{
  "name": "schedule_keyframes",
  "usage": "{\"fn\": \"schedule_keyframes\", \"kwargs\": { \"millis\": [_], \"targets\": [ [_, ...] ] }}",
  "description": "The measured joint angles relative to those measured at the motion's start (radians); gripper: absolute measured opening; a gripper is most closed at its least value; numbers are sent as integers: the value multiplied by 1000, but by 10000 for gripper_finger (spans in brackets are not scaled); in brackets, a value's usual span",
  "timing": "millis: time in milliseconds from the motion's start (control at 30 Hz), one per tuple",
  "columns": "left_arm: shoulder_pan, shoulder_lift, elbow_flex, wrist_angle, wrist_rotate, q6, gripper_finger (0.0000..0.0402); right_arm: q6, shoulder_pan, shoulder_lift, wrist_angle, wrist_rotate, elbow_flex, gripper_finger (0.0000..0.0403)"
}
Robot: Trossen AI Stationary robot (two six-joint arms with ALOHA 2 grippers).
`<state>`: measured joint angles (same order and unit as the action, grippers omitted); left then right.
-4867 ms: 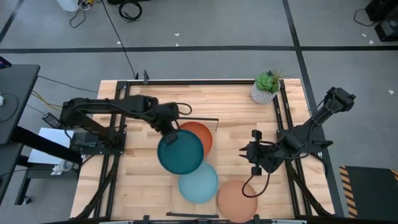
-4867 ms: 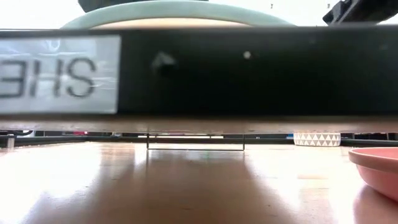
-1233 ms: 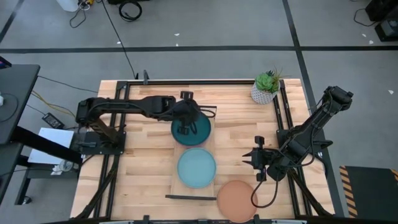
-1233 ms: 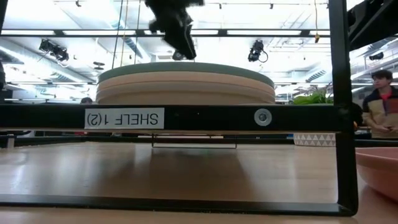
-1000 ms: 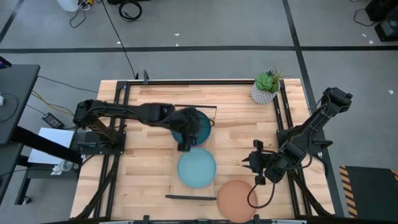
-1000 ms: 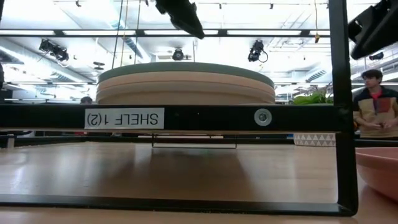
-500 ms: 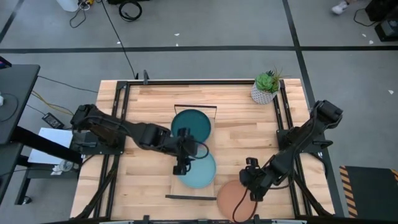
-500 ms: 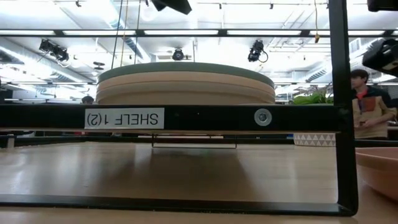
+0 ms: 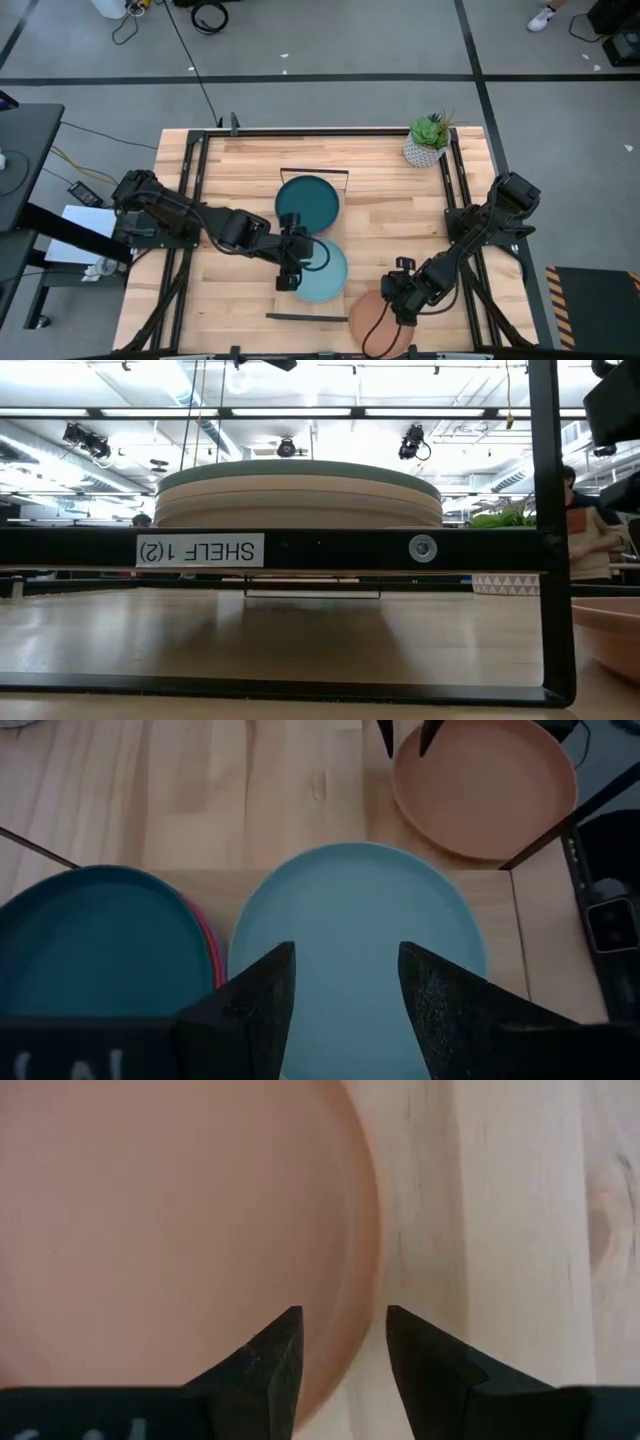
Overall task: Place and stack plates onto a shelf
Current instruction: Stack the brown plate on top of the light blue plate on the shelf
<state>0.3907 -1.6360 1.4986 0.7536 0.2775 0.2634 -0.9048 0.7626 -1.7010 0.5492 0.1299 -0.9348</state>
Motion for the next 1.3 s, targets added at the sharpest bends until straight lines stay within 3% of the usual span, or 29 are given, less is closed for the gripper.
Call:
{"fn": "schedule_keyframes", "kwargs": {
  "millis": [133, 433, 733, 1033, 1300],
  "targets": [
    [1, 0, 0, 0, 0, 47, 185, -45, 2, 0, 10, 0, 0, 128],
    [4, 0, 0, -3, 0, 67, 185, -58, -14, 1, 42, -38, 0, 12],
    [32, 0, 0, -1, -1, 66, 185, -31, -52, 33, 66, -88, 2, 7],
    [52, 23, -1, 60, -1, 13, 185, -9, -173, 251, 189, -98, 2, 7],
    [50, 138, -1, 76, 121, -61, 185, 8, -320, 364, 276, -81, -28, 7]
  ]
}}
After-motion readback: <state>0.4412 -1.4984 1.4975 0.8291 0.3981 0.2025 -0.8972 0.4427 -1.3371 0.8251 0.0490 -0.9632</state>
